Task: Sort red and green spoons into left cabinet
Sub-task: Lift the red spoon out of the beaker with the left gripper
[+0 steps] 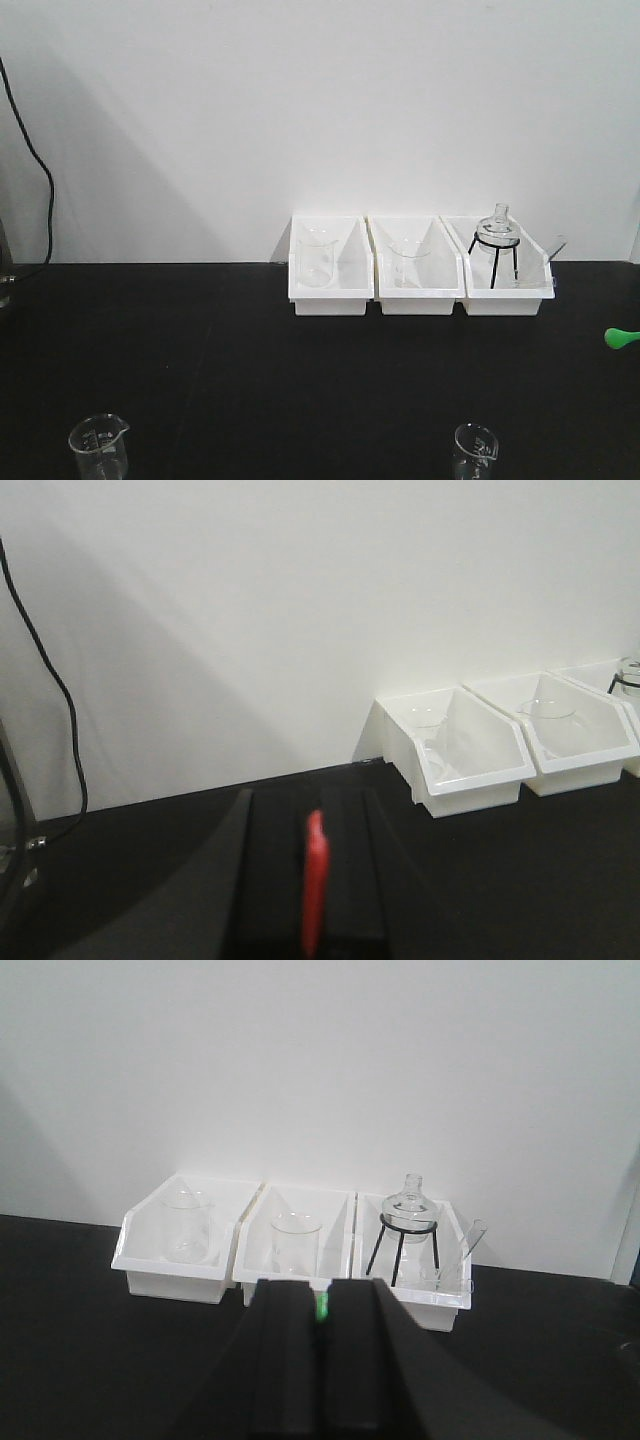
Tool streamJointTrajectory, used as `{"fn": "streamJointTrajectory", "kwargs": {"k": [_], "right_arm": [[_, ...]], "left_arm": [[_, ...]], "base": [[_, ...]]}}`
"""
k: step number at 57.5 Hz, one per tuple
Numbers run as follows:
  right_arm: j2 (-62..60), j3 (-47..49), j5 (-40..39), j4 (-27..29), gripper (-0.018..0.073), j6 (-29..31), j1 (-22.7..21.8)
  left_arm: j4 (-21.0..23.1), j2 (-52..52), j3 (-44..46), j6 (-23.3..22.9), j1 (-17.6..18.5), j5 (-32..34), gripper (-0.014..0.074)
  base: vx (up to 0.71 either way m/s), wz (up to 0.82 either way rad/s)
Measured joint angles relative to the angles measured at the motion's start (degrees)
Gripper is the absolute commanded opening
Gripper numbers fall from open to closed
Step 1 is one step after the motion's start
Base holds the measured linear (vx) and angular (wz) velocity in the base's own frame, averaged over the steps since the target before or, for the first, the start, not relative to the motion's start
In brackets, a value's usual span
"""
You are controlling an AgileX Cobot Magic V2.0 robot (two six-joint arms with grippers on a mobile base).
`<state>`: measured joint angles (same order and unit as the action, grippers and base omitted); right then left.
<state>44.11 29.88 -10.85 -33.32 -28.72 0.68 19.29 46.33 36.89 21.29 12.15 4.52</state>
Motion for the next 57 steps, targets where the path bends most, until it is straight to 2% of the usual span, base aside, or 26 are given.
{"fn": "streamJointTrajectory", "kwargs": {"k": [57], "right_arm": [[0.00,0.00,-0.05,0.00,-0.0003,-0.13,0.00]], "left_arm": [[0.00,-0.11,-0.06,0.00,0.00,-2.08,-0.0004]], "base": [[0.00,0.00]]}}
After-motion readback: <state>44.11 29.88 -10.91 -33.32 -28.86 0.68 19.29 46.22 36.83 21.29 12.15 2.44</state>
